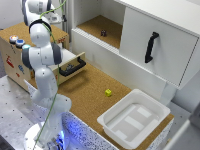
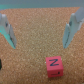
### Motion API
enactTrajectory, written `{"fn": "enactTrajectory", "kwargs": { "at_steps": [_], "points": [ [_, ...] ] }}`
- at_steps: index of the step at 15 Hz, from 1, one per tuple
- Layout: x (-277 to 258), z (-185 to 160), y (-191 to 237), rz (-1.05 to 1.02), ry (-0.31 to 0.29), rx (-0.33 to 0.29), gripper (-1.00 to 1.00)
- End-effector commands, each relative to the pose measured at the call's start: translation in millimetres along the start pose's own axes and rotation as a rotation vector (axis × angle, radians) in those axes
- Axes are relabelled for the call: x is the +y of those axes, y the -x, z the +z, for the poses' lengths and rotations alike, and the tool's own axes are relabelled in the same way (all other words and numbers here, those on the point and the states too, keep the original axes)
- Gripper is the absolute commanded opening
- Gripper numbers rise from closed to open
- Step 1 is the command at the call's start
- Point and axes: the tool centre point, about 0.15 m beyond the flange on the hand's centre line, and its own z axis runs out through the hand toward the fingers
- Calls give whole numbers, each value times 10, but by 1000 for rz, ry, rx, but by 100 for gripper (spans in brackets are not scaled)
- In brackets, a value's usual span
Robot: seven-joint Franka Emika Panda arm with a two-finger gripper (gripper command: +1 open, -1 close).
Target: Go push the pink block into the drawer
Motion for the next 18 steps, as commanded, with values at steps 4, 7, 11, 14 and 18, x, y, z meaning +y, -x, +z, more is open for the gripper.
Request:
{"fn": "enactTrajectory", "kwargs": {
  "at_steps": [4,7,11,14,18],
  "points": [
    [88,333,-499,-24,-71,-250,-100],
    [129,505,-473,-6,-83,-233,-100],
    [176,558,-425,35,-36,-218,-100],
    [250,616,-396,81,3,-176,-100],
    [347,743,-416,74,45,-116,-100]
  ]
}}
